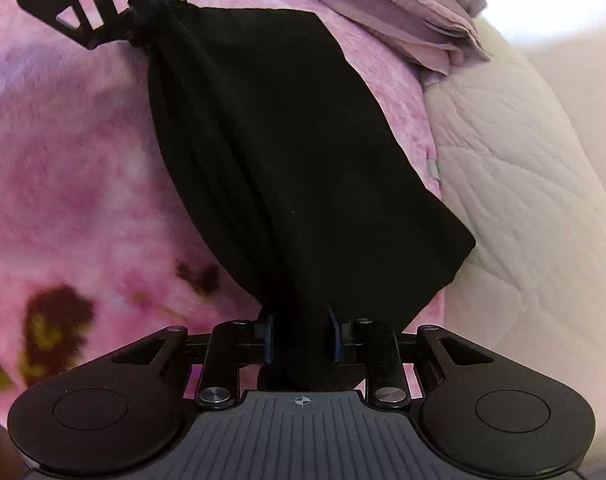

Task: Fold clothes
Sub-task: 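Lower the folded trousers onto the bedspread and open both grippers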

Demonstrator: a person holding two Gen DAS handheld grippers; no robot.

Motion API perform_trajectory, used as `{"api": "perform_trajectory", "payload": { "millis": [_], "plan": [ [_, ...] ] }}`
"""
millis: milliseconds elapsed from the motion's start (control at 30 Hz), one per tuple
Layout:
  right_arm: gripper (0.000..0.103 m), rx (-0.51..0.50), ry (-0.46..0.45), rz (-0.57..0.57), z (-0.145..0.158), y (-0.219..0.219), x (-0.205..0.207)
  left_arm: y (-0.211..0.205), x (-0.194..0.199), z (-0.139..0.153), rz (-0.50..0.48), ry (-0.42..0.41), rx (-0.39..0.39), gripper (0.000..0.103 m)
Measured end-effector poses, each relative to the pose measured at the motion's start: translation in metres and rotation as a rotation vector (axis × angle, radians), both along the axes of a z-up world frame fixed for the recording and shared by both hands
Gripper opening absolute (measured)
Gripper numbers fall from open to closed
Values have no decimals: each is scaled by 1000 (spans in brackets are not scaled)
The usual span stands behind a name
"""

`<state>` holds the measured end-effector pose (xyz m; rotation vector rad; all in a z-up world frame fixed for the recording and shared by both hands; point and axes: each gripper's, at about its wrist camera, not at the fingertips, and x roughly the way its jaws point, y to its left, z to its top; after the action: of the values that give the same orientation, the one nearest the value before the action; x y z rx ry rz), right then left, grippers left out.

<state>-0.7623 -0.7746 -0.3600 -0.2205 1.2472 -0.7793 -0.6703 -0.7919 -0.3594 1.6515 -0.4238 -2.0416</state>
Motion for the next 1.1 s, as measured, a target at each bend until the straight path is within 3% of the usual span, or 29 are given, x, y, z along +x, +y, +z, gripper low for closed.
{"api": "perform_trajectory", "payload": {
  "millis": [100, 200, 267, 333, 467, 500, 600, 667, 767, 833, 867, 1033, 1100],
  "plan": [
    [32, 21, 1, -27, 5, 5, 5, 3, 8, 2, 16, 6, 38, 30],
    [54, 117, 11, -89, -1, -1, 14, 5, 15, 5, 33, 11, 77, 36],
    [61, 195, -79, -170, 10, -2, 2, 14, 29, 12, 47, 6, 69, 37],
    [66, 255, -173, -247, 23, 3, -8, 18, 40, 19, 111, 27, 111, 37],
    [66, 343, -369, -407, 45, 7, -23, 13, 55, 49, 303, 194, 163, 34],
    [66, 350, -457, -453, 53, 6, -30, 7, 56, 55, 358, 231, 168, 34],
    [66, 328, -618, -543, 68, -14, -40, -27, 56, 59, 466, 320, 164, 34],
    [66, 308, -670, -574, 70, -38, -44, -52, 50, 59, 502, 355, 150, 34],
    [66, 301, -718, -571, 66, -76, -48, -96, 41, 56, 486, 375, 110, 31],
    [66, 280, -733, -548, 66, -107, -55, -131, 38, 53, 513, 406, 122, 15],
    [65, 263, -736, -546, 64, -120, -56, -147, 36, 48, 528, 413, 128, 12],
    [65, 190, -728, -584, 41, -188, -68, -212, 32, 10, 612, 424, 177, 11],
    [64, 230, -702, -630, 19, -216, -75, -219, 25, 1, 594, 407, 140, 10]
  ]
}}
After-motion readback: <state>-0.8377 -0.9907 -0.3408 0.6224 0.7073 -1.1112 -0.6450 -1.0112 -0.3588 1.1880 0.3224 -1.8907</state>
